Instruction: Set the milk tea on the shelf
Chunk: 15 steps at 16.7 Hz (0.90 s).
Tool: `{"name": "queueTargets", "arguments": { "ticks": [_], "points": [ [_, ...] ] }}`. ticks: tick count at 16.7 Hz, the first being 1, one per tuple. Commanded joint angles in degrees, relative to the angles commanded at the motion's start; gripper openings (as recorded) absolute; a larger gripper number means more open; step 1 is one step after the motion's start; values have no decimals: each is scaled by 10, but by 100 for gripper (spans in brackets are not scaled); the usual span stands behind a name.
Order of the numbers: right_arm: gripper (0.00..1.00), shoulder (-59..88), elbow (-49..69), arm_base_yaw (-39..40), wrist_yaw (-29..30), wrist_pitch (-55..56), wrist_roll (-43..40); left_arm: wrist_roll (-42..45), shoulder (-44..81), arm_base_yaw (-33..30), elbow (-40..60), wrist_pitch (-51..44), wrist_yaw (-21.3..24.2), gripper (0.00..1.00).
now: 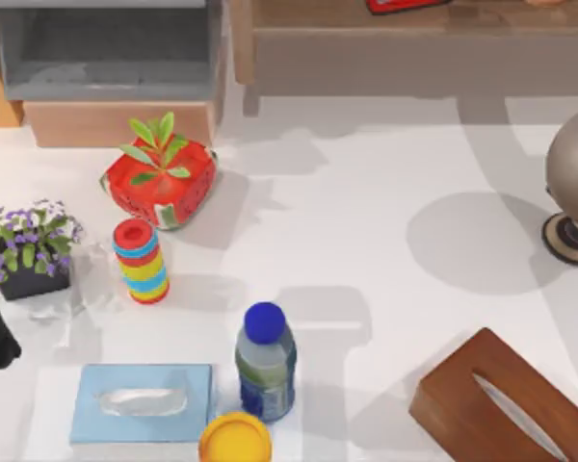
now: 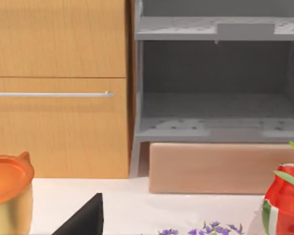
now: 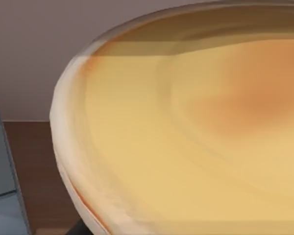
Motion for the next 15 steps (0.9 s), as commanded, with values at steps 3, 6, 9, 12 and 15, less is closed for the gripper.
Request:
{"name": "queueTargets", "arguments": {
  "ticks": [3, 6, 9, 12, 15],
  "points": [
    [0, 13, 1, 2, 0, 6, 1, 0, 0, 0, 0, 0, 0, 100],
    [0, 50, 17, -4, -3, 22, -1, 0, 0, 0, 0, 0, 0, 100],
    [0, 82, 36, -9, -8, 45, -3, 0, 0, 0, 0, 0, 0, 100],
    [0, 90, 41, -11, -9, 50, -3, 0, 0, 0, 0, 0, 0, 100],
    [8, 90, 41, -11, -9, 50, -3, 0, 0, 0, 0, 0, 0, 100]
  ]
}}
